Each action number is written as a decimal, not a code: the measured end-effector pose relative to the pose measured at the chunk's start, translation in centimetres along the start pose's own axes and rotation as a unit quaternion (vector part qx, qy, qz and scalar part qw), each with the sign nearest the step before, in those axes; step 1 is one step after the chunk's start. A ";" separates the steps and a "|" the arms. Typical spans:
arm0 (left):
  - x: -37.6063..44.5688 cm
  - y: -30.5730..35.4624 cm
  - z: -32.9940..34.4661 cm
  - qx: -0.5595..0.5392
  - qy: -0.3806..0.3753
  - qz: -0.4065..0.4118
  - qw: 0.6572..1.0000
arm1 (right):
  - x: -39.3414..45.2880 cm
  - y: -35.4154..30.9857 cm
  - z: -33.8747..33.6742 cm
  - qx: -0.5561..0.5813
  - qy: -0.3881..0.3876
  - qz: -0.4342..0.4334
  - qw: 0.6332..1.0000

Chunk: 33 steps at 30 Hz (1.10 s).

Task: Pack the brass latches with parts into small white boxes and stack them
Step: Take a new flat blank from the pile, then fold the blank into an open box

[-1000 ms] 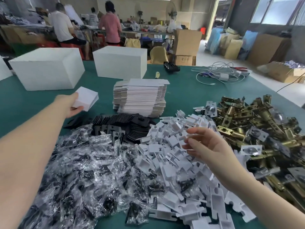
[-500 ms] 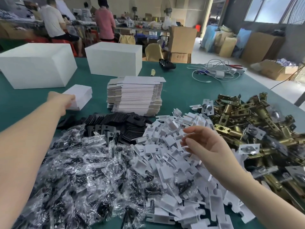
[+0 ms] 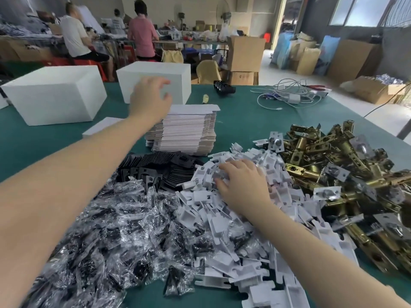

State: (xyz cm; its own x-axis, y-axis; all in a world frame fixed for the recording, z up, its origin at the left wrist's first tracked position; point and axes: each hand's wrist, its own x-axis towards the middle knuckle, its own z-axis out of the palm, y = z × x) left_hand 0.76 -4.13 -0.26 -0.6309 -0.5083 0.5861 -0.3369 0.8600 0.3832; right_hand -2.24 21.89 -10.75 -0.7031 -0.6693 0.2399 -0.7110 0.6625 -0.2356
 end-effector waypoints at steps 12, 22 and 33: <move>-0.1 1.3 4.7 0.224 -0.223 0.137 0.939 | 1.1 2.7 0.2 -0.013 -0.029 0.023 0.999; 0.5 1.7 2.0 0.137 -0.167 0.148 0.965 | 1.1 2.8 0.2 0.006 -0.042 0.023 0.999; -4.4 9.8 -4.7 -0.387 0.123 -0.075 0.911 | -0.3 2.1 -4.9 0.225 0.112 0.025 0.968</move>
State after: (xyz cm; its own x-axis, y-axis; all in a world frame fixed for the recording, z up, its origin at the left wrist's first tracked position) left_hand 3.55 6.30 4.29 -0.4099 -0.6938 0.5922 0.2472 0.5404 0.8043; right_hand -3.51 25.12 -6.72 -0.7546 -0.5167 0.4043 -0.6402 0.4447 -0.6264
